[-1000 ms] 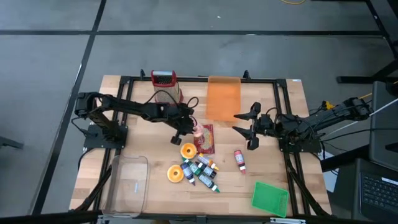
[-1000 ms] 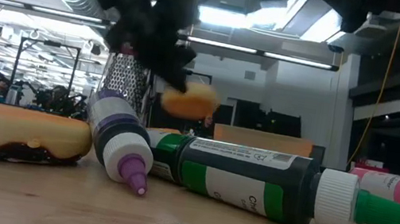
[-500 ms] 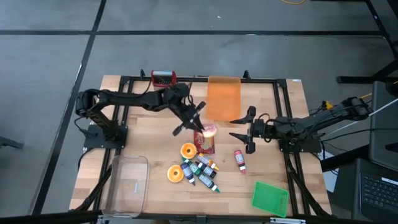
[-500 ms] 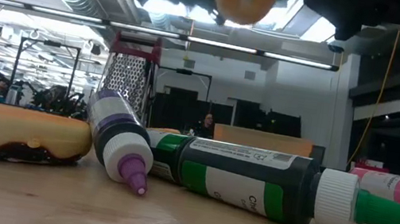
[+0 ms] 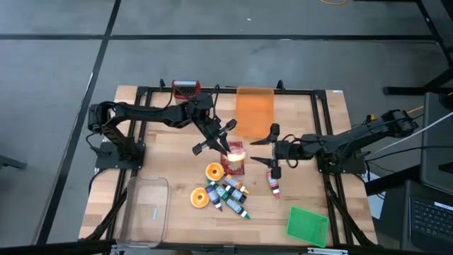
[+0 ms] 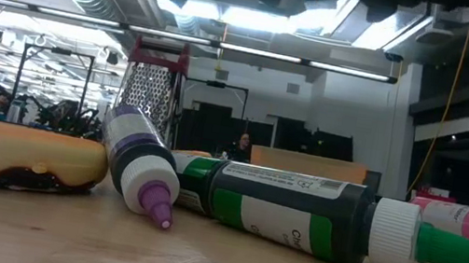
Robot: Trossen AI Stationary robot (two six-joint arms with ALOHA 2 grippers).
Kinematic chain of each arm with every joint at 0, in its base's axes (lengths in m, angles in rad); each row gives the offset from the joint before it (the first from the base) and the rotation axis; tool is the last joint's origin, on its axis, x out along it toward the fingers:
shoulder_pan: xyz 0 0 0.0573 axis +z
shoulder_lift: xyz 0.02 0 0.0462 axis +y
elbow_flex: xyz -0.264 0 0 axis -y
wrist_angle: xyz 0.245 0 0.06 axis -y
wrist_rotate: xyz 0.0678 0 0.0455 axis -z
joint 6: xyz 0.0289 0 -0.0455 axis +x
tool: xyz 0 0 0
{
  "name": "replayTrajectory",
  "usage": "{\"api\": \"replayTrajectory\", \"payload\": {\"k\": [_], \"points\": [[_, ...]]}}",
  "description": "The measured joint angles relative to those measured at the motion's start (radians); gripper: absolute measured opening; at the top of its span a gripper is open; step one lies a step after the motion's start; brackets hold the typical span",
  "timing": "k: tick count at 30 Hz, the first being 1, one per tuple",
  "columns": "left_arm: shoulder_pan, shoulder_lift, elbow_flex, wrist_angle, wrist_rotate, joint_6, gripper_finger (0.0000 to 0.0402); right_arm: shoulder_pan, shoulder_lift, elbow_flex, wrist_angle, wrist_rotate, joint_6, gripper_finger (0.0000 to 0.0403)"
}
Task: Pick & Place Food Item
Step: Put the pink donut into the green bin
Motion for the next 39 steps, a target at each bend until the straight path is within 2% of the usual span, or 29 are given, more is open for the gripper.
{"api": "replayTrajectory", "payload": {"k": [9, 19, 23, 33, 35, 39], "points": [[-0.004, 0.088, 0.000, 0.159, 0.039, -0.094, 0.0017, -0.001, 0.055, 0.063, -0.032, -0.001, -0.004, 0.0230], [0.032, 0.090, 0.000, 0.179, 0.046, -0.109, 0.0017, -0.001, 0.056, 0.064, -0.060, -0.068, 0.025, 0.0222], [0.034, 0.090, 0.000, 0.179, 0.048, -0.109, 0.0017, -0.002, 0.056, 0.064, -0.060, -0.068, 0.026, 0.0183], [0.033, 0.090, 0.000, 0.179, 0.049, -0.109, 0.0018, -0.008, 0.056, 0.064, -0.060, -0.075, 0.028, 0.0026], [0.029, 0.090, 0.000, 0.184, 0.049, -0.115, 0.0024, -0.013, 0.056, 0.064, -0.061, -0.075, 0.027, 0.0012], [0.028, 0.069, 0.000, 0.189, 0.038, -0.126, 0.0062, -0.013, 0.056, 0.064, -0.078, -0.040, 0.024, 0.0021]]}}
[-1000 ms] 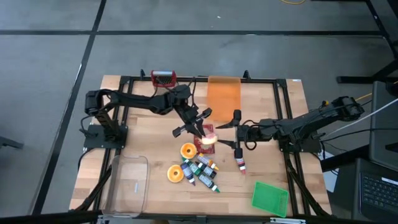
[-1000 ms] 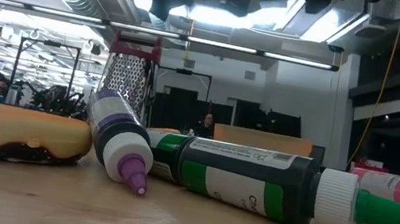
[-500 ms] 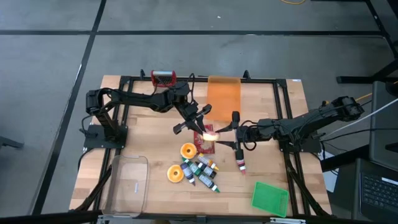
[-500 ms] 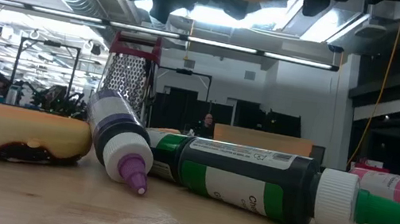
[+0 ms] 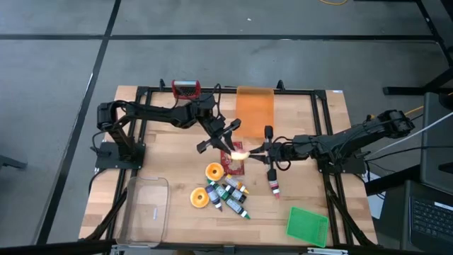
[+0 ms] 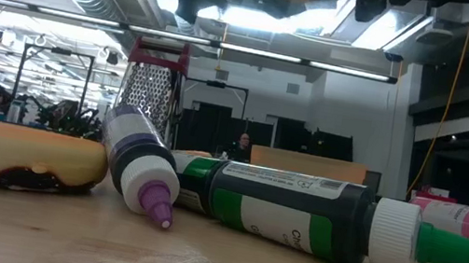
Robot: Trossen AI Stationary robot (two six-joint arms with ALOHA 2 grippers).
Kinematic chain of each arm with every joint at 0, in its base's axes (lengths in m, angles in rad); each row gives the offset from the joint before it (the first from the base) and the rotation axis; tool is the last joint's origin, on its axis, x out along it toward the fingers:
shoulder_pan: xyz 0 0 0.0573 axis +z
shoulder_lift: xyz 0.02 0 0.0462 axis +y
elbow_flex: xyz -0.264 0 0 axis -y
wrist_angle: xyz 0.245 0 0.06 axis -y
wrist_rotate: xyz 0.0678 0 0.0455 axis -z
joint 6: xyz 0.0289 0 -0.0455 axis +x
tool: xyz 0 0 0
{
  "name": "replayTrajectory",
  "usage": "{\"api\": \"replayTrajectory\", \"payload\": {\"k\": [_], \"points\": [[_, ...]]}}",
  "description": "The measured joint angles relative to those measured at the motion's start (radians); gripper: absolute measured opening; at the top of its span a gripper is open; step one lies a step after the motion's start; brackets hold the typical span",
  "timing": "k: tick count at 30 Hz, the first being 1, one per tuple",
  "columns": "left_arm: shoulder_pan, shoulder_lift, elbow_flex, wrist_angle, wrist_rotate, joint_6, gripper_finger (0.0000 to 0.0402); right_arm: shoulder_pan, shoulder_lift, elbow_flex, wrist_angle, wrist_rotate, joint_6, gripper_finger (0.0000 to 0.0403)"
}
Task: Pick & Place Food Item
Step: Put the pink donut into the green bin
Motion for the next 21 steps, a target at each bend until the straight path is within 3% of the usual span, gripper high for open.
{"api": "replayTrajectory", "payload": {"k": [5, 10, 16, 21], "points": [[0.027, -0.098, 0.000, -0.045, -0.040, 0.036, 0.0133, 0.023, -0.013, 0.000, -0.033, 0.038, -0.012, 0.0017], [0.075, -0.220, 0.000, -0.283, -0.171, 0.201, 0.0186, 0.070, -0.075, 0.000, -0.099, 0.109, -0.009, 0.0013], [0.101, -0.328, 0.000, -0.581, -0.384, 0.358, 0.0201, 0.165, -0.163, 0.000, -0.247, 0.254, 0.067, 0.0012], [0.101, -0.361, 0.000, -0.671, -0.506, 0.396, 0.0194, 0.241, -0.208, 0.000, -0.441, 0.311, 0.291, 0.0011]]}}
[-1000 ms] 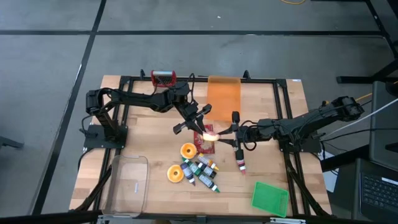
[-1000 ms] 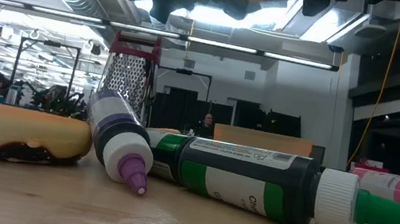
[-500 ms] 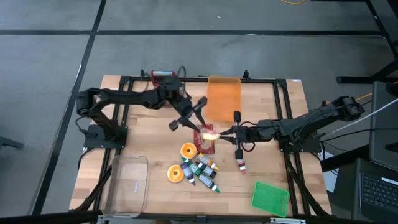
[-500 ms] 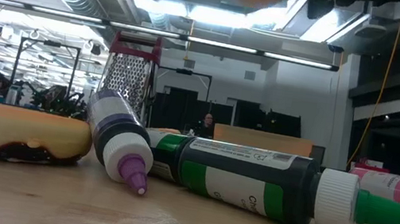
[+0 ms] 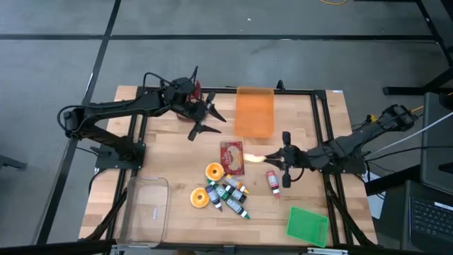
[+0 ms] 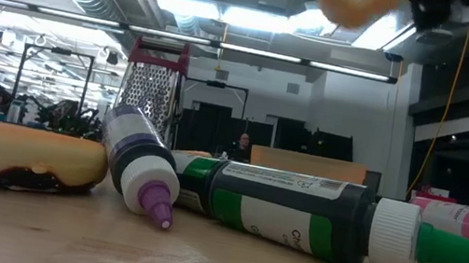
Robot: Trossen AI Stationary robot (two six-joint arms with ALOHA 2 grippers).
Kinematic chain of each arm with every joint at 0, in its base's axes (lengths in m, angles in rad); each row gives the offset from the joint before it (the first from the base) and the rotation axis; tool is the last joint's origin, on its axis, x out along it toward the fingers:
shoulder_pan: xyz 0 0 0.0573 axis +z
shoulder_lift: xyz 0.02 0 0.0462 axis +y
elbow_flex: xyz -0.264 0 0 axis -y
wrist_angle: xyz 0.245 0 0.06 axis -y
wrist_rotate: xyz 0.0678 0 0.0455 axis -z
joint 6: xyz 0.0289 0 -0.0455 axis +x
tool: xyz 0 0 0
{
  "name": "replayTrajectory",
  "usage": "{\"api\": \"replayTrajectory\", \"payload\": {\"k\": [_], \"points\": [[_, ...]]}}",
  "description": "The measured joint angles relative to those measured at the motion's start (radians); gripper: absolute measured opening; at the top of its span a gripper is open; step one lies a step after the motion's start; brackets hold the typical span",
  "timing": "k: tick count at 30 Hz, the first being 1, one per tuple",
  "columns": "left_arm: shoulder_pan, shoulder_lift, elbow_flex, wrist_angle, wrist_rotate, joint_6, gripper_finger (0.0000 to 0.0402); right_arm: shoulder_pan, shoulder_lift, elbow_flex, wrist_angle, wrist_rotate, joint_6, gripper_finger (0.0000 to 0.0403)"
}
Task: Pick & Place Food Item
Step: Put the pink donut into the green bin
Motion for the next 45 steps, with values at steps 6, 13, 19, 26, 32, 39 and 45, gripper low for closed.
{"api": "replayTrajectory", "payload": {"k": [6, 13, 19, 26, 32, 39, 45], "points": [[-0.008, 0.009, 0.000, -0.007, -0.033, 0.006, 0.0189, 0.101, 0.001, 0.097, -0.407, -0.004, 0.395, 0.0011], [-0.040, 0.018, 0.000, -0.007, -0.061, 0.015, 0.0189, 0.203, 0.056, 0.289, -0.769, -0.148, 0.720, 0.0010], [-0.058, 0.018, 0.000, 0.004, -0.060, 0.023, 0.0187, 0.283, 0.108, 0.316, -0.822, -0.321, 1.005, 0.0010], [-0.057, 0.018, 0.000, 0.009, -0.060, 0.023, 0.0187, 0.375, 0.206, 0.316, -0.818, -0.549, 1.286, 0.0010], [-0.057, 0.018, 0.000, 0.009, -0.059, 0.024, 0.0184, 0.455, 0.246, 0.316, -0.754, -0.633, 1.407, 0.0010], [-0.057, 0.018, 0.000, 0.009, -0.053, 0.024, 0.0185, 0.486, 0.278, 0.316, -0.728, -0.614, 1.448, 0.0010], [-0.057, 0.018, 0.000, 0.009, -0.053, 0.022, 0.0186, 0.486, 0.315, 0.316, -0.720, -0.607, 1.445, 0.0014]]}}
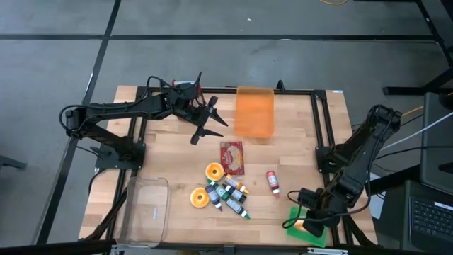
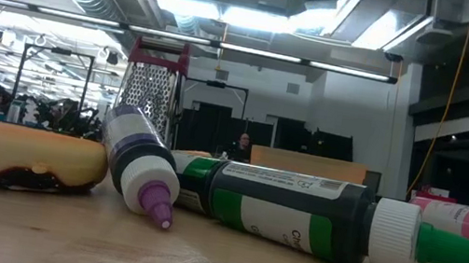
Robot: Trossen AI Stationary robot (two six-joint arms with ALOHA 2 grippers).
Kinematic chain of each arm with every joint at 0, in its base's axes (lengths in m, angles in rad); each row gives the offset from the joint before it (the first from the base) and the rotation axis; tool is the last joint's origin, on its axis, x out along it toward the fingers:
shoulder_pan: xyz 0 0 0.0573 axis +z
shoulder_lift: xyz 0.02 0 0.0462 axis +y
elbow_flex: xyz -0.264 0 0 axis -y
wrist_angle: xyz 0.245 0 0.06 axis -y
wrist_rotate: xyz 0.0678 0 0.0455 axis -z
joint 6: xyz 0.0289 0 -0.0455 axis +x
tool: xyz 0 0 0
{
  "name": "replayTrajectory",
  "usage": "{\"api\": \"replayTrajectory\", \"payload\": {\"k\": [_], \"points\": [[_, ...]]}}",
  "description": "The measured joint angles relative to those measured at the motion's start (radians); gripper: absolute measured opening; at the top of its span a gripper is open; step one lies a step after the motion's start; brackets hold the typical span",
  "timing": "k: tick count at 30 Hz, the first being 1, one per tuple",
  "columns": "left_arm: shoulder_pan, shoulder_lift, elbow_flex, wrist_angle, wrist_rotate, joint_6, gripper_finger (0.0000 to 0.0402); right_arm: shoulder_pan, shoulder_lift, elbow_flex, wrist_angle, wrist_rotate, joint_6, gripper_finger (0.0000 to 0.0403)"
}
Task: Pick & Place Food Item
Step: Put the pink donut into the green bin
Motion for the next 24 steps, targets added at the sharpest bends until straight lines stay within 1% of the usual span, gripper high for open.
{"api": "replayTrajectory", "payload": {"k": [9, 12, 15, 24], "points": [[0.000, 0.000, 0.000, -0.001, 0.001, -0.008, 0.0187, 0.000, 0.048, 0.000, 0.022, -0.024, 0.001, 0.0019], [0.000, 0.000, 0.000, -0.002, 0.001, -0.015, 0.0187, 0.000, 0.059, 0.000, 0.017, -0.011, 0.021, 0.0032], [0.000, 0.000, 0.000, -0.002, 0.001, -0.017, 0.0186, 0.000, 0.063, -0.001, 0.013, -0.011, 0.050, 0.0059], [0.000, 0.000, 0.000, -0.004, 0.001, -0.017, 0.0189, 0.000, 0.063, -0.001, -0.016, -0.018, 0.076, 0.0166]]}}
